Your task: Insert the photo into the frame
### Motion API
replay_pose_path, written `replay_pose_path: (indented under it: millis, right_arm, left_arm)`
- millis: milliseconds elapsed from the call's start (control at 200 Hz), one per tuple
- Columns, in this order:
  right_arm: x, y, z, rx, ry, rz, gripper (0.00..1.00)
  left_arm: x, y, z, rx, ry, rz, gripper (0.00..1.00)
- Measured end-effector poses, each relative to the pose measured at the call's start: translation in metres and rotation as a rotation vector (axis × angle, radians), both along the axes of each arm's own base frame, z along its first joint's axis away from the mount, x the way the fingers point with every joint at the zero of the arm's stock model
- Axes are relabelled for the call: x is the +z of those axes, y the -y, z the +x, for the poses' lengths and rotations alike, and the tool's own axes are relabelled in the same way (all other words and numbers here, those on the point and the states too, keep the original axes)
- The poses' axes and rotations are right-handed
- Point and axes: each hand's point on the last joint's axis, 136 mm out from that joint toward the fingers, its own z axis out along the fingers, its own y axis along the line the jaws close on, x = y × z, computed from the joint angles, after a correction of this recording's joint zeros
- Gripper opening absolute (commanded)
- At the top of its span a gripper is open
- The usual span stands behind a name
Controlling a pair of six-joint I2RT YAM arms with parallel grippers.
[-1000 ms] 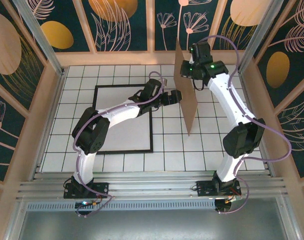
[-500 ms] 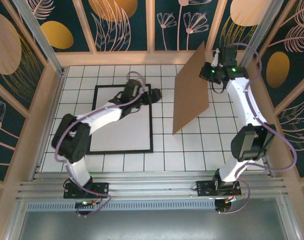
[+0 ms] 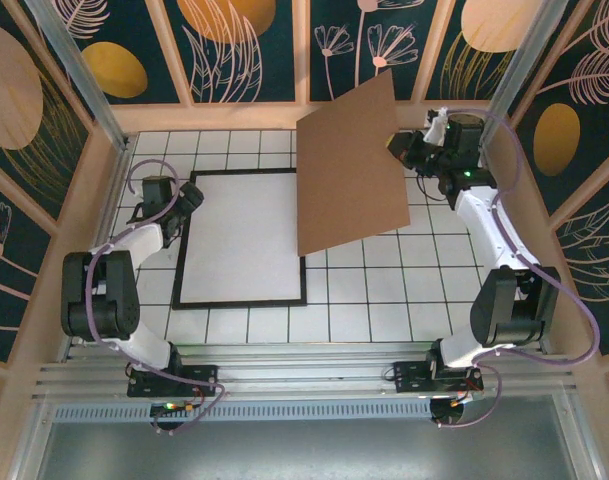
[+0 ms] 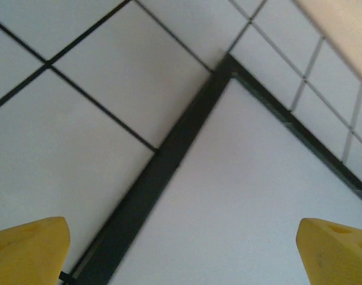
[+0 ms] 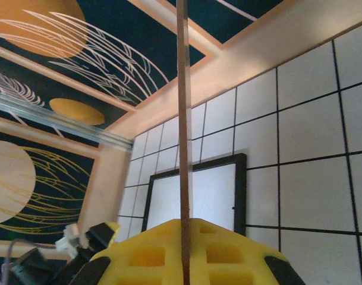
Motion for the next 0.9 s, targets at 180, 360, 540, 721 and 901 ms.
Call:
replay_pose_path:
  millis: [180, 360, 540, 721, 901]
  right_arm:
    - [-0.006, -0.003, -0.004, 0.023, -0.005, 0.026, 0.0]
    - [-0.007, 0.002, -0.006, 0.017, -0.007, 0.035, 0.0]
    - [-0.002, 0.007, -0.006, 0.015, 0.006, 0.041, 0.0]
    - [-0.001, 0.025, -0.002, -0.024, 0.011, 0.042, 0.0]
    - [-0.001, 0.046, 0.001, -0.068, 0.016, 0.036, 0.0]
  left_arm:
    - [-0.04, 0.005, 0.002, -0.039, -0.094, -0.028, 0.97]
    - [-0.049, 0.008, -0.001, -0.061, -0.123, -0.024, 0.97]
    - [-0.053, 0.015, -0.008, -0.097, -0.124, -0.043, 0.94]
    - [-0.051, 0.032, -0.023, -0.154, -0.107, -0.107, 0.91]
    - [-0.045, 0.073, -0.034, -0.254, -0.101, -0.173, 0.89]
